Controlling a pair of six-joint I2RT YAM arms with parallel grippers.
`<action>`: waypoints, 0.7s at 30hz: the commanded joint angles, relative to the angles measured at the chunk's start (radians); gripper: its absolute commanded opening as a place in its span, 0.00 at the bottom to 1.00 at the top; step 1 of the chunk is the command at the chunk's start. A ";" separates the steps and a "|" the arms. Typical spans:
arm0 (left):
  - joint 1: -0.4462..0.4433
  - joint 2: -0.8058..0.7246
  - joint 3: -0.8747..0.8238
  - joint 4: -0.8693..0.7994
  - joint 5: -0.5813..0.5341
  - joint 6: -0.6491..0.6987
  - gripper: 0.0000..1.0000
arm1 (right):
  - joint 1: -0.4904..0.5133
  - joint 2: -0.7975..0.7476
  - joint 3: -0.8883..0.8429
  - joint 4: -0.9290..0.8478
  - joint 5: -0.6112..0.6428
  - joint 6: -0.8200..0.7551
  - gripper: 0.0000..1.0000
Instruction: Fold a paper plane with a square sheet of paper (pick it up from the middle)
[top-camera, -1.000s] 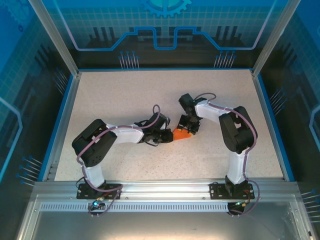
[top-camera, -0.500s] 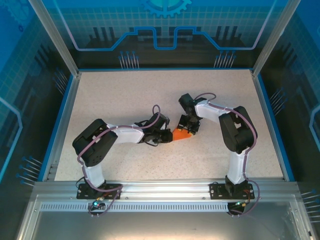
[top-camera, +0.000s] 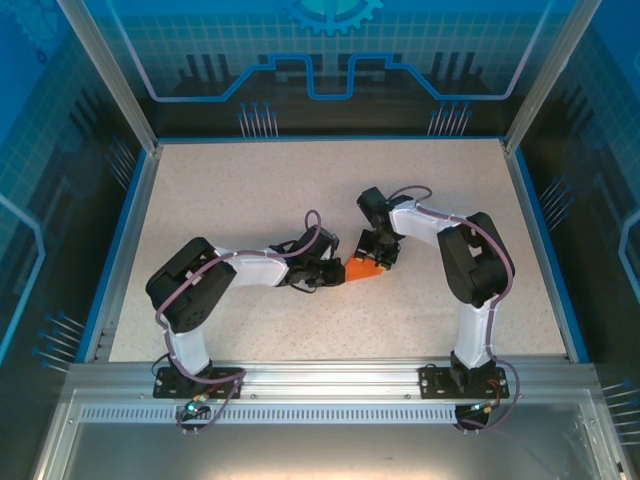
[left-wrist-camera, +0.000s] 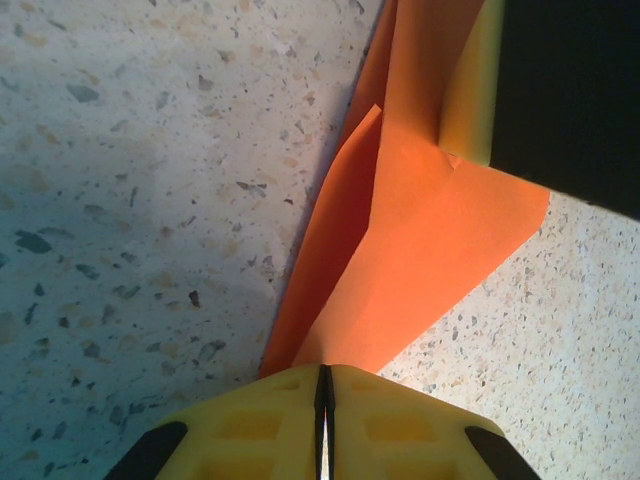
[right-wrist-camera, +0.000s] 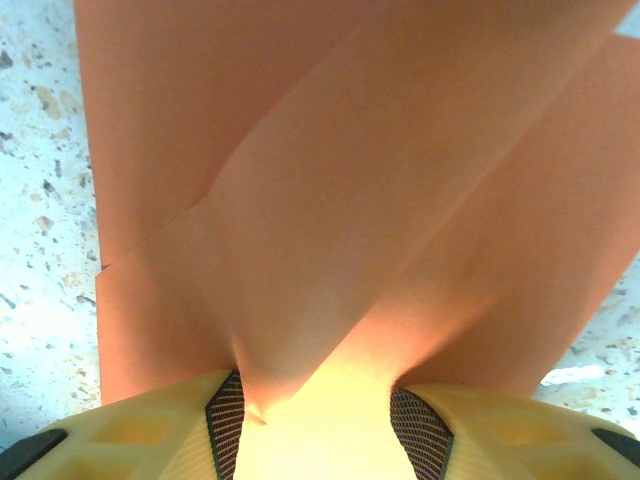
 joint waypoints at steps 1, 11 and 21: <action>-0.001 0.022 -0.006 -0.061 -0.028 -0.024 0.14 | 0.005 0.146 -0.080 0.010 0.041 0.010 0.51; 0.012 0.009 -0.089 -0.024 -0.018 -0.045 0.14 | 0.007 0.154 -0.080 0.008 0.043 0.009 0.50; 0.053 -0.010 -0.165 0.016 0.001 -0.070 0.14 | 0.010 0.162 -0.077 0.004 0.048 0.010 0.50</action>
